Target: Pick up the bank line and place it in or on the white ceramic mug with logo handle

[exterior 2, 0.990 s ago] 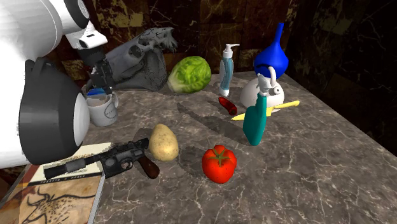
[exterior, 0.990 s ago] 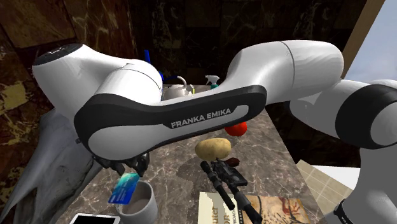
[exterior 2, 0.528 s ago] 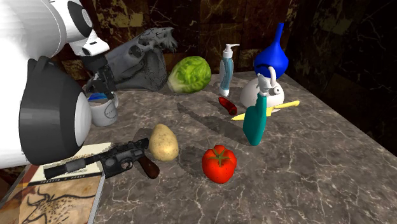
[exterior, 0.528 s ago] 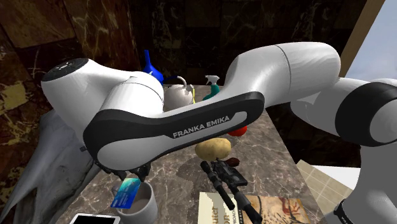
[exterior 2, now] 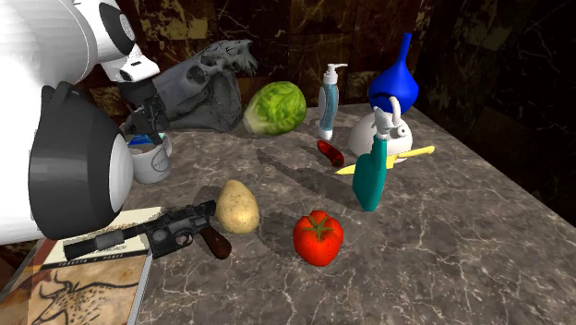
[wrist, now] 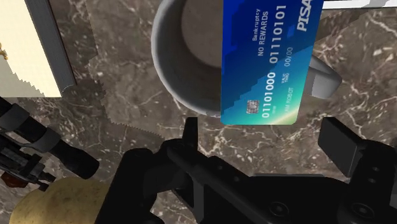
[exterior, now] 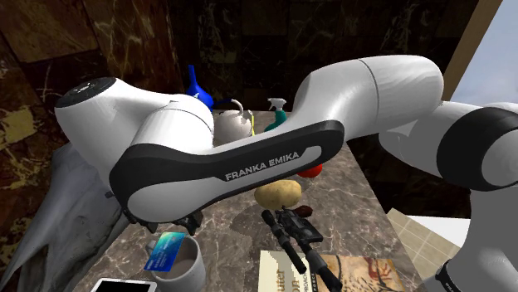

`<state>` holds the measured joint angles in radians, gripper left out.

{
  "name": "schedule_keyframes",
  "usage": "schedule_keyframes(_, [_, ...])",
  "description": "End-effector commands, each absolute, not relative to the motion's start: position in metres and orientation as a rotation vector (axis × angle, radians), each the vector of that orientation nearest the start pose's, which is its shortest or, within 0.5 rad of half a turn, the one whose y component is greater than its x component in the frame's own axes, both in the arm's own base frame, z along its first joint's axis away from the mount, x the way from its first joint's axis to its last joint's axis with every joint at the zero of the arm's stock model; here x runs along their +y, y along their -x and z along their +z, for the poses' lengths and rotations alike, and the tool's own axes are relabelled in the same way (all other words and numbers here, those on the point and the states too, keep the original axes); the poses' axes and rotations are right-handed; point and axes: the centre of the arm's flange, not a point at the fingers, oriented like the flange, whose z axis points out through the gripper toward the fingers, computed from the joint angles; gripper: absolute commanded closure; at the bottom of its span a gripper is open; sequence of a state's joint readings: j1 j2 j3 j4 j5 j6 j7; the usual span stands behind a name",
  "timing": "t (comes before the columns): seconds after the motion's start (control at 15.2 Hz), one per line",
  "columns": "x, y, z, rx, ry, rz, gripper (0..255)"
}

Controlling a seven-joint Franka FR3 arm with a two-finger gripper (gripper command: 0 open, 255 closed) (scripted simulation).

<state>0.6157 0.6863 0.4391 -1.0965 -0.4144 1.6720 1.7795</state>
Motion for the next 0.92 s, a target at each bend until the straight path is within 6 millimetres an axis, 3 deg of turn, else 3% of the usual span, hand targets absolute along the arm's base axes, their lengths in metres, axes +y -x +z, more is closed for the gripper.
schedule_keyframes(0.0, [0.559,-0.473,0.437,1.182,2.990,-0.201,0])
schedule_keyframes(0.07, [0.560,-0.473,0.437,1.182,2.990,-0.201,0])
schedule_keyframes(0.33, [0.565,-0.469,0.486,1.182,2.990,-0.201,0])
schedule_keyframes(0.86, [0.566,-0.469,0.487,1.182,2.990,-0.201,0])
